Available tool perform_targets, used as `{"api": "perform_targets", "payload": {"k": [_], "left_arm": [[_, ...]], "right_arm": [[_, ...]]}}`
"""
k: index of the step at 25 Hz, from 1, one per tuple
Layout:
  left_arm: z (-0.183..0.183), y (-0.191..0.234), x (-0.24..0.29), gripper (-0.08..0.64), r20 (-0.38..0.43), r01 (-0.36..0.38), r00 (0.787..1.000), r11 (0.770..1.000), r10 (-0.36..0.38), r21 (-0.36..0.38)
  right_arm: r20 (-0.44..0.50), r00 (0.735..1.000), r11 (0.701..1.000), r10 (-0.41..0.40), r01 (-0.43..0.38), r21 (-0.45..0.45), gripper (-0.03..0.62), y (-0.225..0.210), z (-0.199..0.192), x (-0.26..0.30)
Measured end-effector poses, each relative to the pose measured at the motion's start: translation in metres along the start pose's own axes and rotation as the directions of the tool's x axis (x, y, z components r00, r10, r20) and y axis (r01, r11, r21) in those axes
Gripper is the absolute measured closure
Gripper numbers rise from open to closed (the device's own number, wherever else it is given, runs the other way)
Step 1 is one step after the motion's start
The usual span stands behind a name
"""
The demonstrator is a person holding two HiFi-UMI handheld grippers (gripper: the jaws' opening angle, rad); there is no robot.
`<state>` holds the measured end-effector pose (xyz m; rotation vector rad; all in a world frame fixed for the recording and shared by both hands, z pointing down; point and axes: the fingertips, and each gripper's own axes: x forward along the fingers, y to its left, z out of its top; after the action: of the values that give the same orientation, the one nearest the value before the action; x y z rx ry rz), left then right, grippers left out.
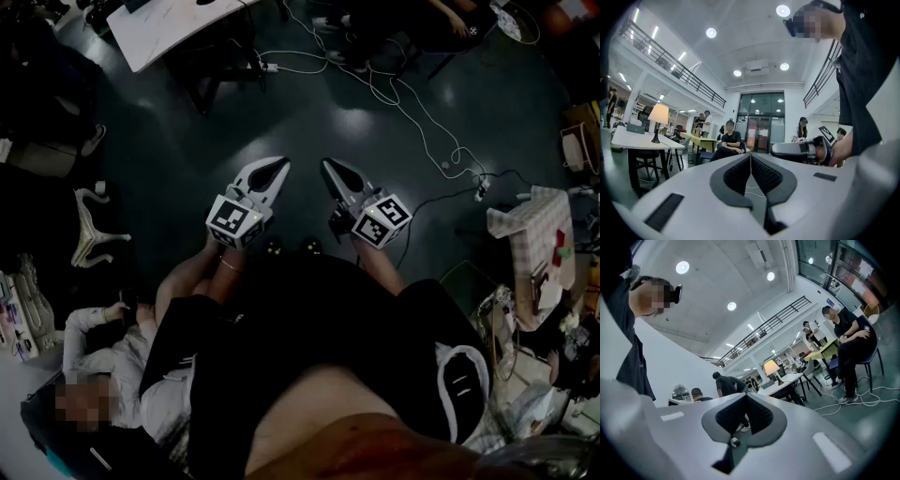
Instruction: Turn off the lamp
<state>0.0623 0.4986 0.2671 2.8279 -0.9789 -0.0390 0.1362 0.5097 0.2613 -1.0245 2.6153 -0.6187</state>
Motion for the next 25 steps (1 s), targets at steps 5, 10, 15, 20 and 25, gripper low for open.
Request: {"api": "perform_targets", "payload": {"k": [5, 10, 15, 20, 25], "left_arm": [[0.002, 0.000, -0.001, 0.549, -0.006, -0.009, 1.000, 1.000, 0.009, -0.013], [0.003, 0.004, -0.003, 0.549, -0.012, -0.025, 1.000, 1.000, 0.025, -0.012], [0.002, 0.002, -0.004, 0.549, 0.008, -0.010, 1.000, 1.000, 0.010, -0.006], [0.003, 0.002, -0.003, 0.549, 0.016, -0.008, 1.000, 1.000, 0.008, 0.001], [0.004, 0.000, 0.001, 0.549, 0.013, -0.018, 1.000, 1.000, 0.018, -0.008]], "right_arm": [[0.001, 1.000, 1.000, -0.001, 0.001, 0.005, 0.592, 0.002, 0.001, 0.003], [-0.001, 1.000, 1.000, 0.001, -0.001, 0.007, 0.592, 0.004, 0.002, 0.006], [0.017, 1.000, 1.000, 0.009, -0.009, 0.013, 0.592, 0.003, 0.001, 0.004], [0.038, 0.999, 1.000, 0.022, -0.023, 0.020, 0.592, 0.004, 0.006, 0.005], [0.055, 0.998, 0.999, 0.041, -0.042, 0.027, 0.592, 0.002, 0.011, 0.003]]}}
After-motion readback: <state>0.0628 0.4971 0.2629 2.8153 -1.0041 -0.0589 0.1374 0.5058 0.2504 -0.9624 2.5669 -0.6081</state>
